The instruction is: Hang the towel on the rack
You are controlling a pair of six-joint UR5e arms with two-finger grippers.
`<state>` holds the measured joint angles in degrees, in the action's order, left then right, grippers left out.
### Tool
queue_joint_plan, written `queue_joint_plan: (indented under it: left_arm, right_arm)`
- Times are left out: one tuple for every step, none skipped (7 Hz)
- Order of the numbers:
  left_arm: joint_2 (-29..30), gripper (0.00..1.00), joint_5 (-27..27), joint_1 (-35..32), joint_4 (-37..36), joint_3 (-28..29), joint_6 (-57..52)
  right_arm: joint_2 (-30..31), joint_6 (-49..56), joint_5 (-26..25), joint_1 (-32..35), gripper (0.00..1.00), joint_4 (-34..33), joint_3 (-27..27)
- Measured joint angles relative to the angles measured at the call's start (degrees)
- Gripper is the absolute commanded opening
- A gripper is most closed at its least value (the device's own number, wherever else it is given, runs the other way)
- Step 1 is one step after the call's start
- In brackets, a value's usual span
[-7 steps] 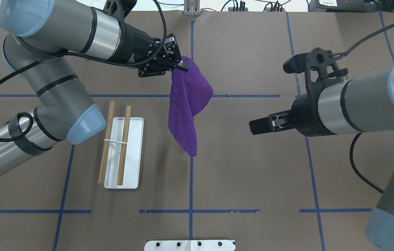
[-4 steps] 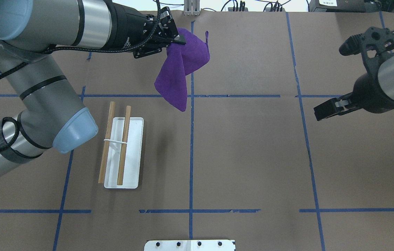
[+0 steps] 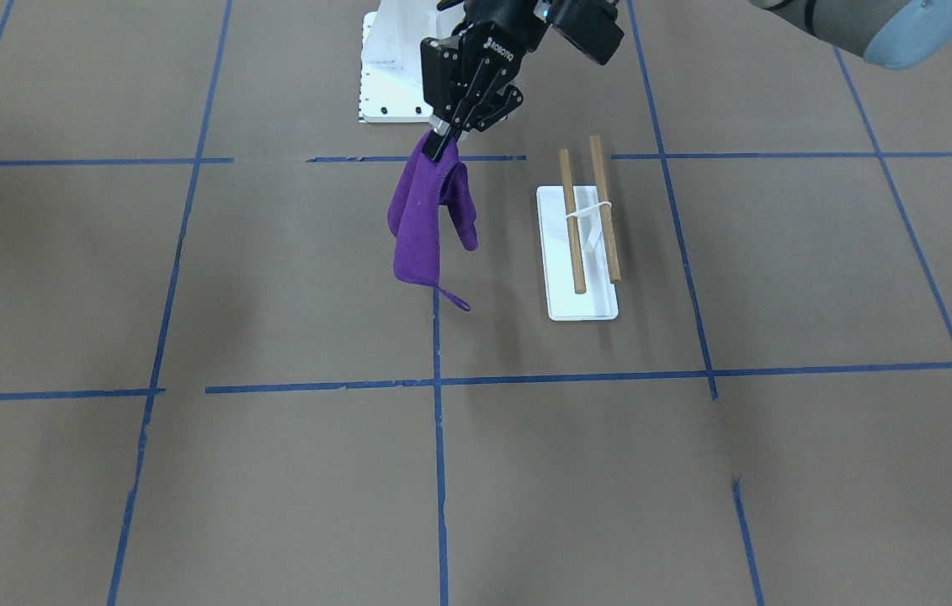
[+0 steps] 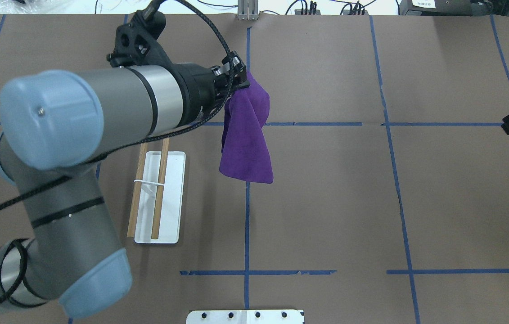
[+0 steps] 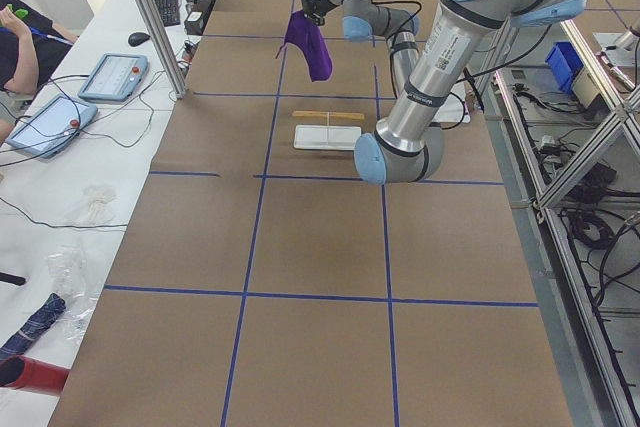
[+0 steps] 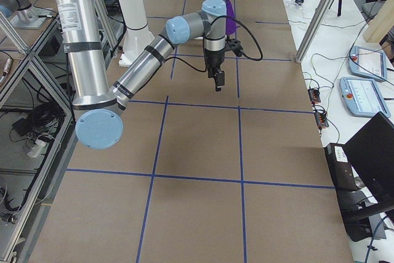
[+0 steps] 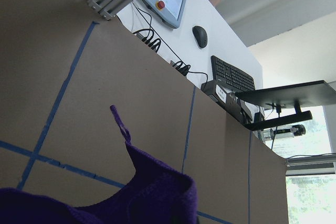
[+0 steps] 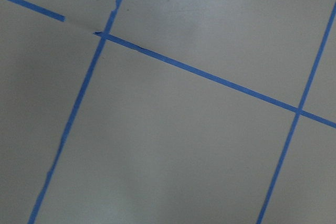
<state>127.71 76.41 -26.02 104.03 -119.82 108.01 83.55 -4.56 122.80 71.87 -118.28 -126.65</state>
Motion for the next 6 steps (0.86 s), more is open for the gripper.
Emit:
queue_joint_plan:
  left_arm:
    - [-2.23, 0.0, -4.59, 2.8, -4.68, -3.12, 3.49]
    - [-6.08, 0.0, -6.88, 4.03, -8.61, -6.6, 6.25]
    - [-10.37, 0.0, -7.72, 4.29, -11.77, -9.73, 7.86]
    - [-14.82, 0.0, -7.98, 4.29, -13.99, -11.9, 9.01]
    - [-18.67, 0.0, -8.02, 4.17, -14.94, -13.13, 9.55]
    - [-22.19, 0.0, -7.99, 3.59, -15.29, -13.69, 9.64]
  right_arm:
    - [0.62, 4.11, 1.79, 3.99, 1.0, 0.73, 3.5]
    - [0.85, 6.04, 2.68, 6.3, 1.0, 2.29, 6.61]
    - [0.95, 6.76, 3.53, 7.7, 1.0, 4.09, 9.31]
    - [0.98, 7.01, 4.7, 8.61, 1.0, 5.19, 11.21]
    - [0.98, 7.05, 5.39, 9.12, 1.0, 5.59, 12.02]
    - [0.95, 7.06, 5.68, 9.4, 1.0, 5.74, 12.31]
